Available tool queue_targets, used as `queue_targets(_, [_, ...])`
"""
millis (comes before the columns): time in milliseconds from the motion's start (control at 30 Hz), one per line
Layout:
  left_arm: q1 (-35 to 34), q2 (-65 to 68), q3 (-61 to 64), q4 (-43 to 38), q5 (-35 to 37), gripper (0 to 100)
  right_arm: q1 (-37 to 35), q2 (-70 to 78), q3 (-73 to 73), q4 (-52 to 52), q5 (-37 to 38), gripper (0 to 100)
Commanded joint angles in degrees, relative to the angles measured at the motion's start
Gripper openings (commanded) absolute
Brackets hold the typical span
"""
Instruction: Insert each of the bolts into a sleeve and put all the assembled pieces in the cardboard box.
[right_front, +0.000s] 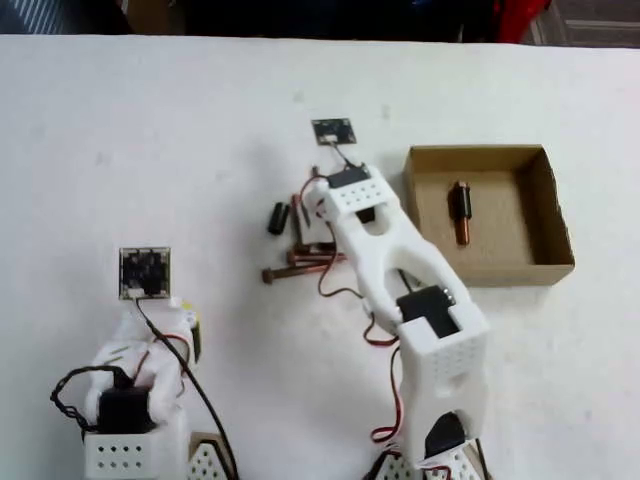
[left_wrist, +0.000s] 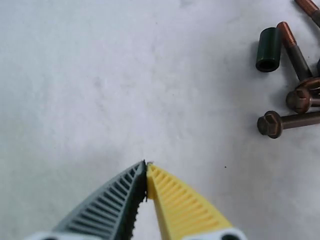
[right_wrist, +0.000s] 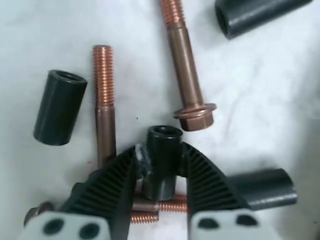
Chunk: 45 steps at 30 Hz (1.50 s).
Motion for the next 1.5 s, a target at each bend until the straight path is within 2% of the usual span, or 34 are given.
queue_targets(0, [-0.2, -0.5, -0.2, -0.3, -0.6, 2, -0.3, -0.1, -0.3, 1.2, 0.0, 1.7])
queue_targets(233, [-0.1, -0.5, -0.2, -0.3, -0.6, 2, 0.9, -4.2, -0.3, 2.2, 1.3, 1.6])
queue_targets(367, [0.0, -0.5, -0.2, -0.3, -0.6, 2, 1.3, -11.1, 0.0, 5.3, 6.0, 1.6])
queue_targets(833, [0.0, -0.5, -0.1, -0.3, -0.6, 2, 1.3, -37.4, 0.0, 17.9, 6.9, 1.6])
queue_targets(1067, [0.0, -0.5, -0.1, -0.3, -0.6, 2, 1.5, -54.3, 0.2, 25.8, 20.3, 1.6])
queue_targets(1300, [0.0, -0.5, -0.1, -0.3, -0.6, 2, 6.8, -71.6, 9.4, 26.8, 24.8, 1.6])
queue_targets(1467, [0.0, -0.5, -0.1, -0.3, -0.6, 3, 7.6, -85.2, 19.0, 26.6, 27.4, 1.6])
